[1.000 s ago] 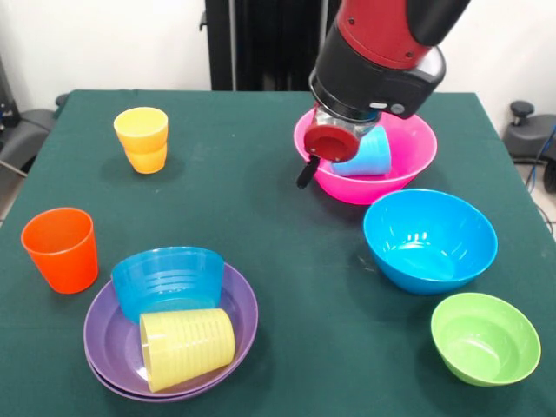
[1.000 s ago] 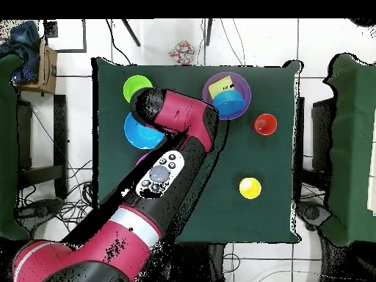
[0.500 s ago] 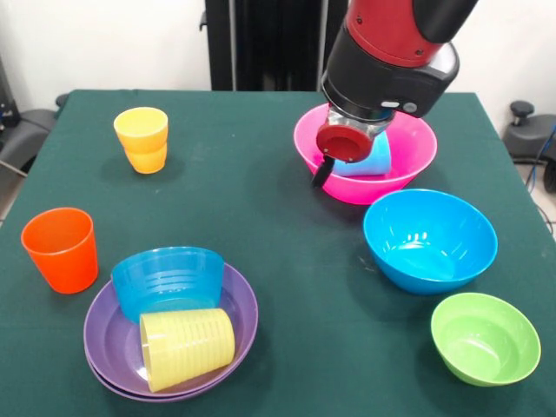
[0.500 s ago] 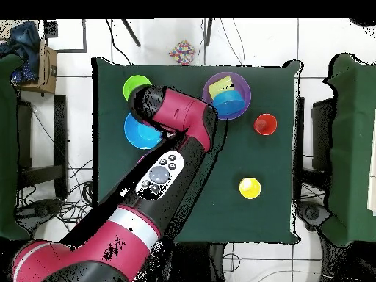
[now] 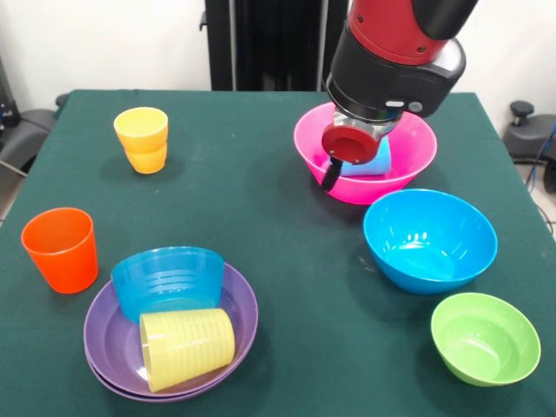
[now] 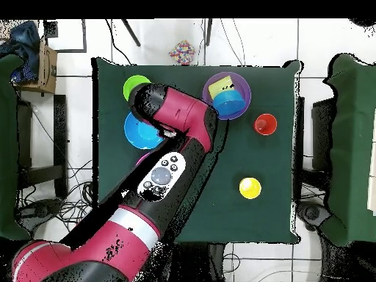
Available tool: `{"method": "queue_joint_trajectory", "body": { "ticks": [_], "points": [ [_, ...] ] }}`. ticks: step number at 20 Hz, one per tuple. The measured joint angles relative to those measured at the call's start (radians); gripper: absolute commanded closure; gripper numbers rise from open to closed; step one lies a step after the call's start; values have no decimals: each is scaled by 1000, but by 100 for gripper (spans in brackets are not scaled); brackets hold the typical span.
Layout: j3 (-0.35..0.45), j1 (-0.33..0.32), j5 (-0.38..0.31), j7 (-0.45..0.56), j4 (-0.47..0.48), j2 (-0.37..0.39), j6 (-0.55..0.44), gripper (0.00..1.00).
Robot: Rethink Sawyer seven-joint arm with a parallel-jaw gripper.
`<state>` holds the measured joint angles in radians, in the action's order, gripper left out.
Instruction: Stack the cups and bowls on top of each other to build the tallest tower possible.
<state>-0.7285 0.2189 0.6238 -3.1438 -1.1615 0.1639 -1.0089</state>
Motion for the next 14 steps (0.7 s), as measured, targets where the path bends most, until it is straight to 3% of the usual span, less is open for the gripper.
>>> {"method": "queue_joint_trajectory", "body": {
  "ticks": [14],
  "points": [
    [0, 42, 50, -7, -29, -35, 0, 0]
  ]
}}
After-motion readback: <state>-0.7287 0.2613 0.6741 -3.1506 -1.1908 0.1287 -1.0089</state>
